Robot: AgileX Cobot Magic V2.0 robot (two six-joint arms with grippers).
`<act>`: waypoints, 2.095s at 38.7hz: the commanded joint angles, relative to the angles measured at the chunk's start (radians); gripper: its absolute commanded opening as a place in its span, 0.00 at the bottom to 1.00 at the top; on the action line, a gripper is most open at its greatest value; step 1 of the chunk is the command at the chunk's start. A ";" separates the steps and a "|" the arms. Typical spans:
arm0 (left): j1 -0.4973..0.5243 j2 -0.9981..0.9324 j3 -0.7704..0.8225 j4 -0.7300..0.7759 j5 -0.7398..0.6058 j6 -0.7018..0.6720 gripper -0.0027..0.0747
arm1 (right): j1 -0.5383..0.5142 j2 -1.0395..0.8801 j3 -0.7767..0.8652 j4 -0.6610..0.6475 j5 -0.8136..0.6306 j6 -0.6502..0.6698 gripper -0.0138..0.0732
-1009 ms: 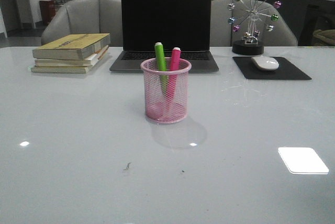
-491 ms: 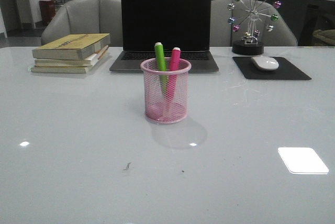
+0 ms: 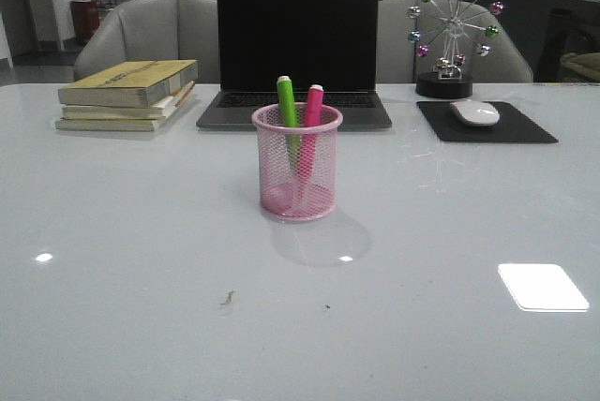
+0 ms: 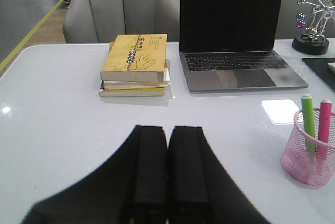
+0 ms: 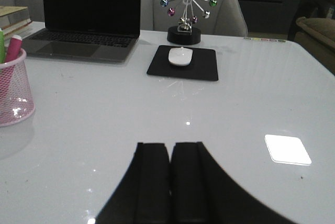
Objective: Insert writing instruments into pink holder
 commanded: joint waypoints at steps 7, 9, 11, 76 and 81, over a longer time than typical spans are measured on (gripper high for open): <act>0.001 -0.002 -0.029 -0.016 -0.080 -0.003 0.15 | -0.004 -0.004 0.002 -0.010 -0.080 0.002 0.19; 0.001 -0.002 -0.029 -0.016 -0.080 -0.003 0.15 | -0.004 -0.004 0.002 -0.010 -0.071 0.002 0.19; 0.001 -0.002 -0.029 -0.016 -0.080 -0.003 0.15 | -0.004 -0.004 0.002 -0.010 -0.071 0.002 0.19; 0.203 -0.514 0.254 -0.046 -0.035 -0.003 0.15 | -0.004 -0.004 0.002 -0.010 -0.071 0.002 0.19; 0.203 -0.558 0.320 -0.093 -0.035 -0.003 0.15 | -0.004 -0.004 0.002 -0.010 -0.071 0.002 0.19</act>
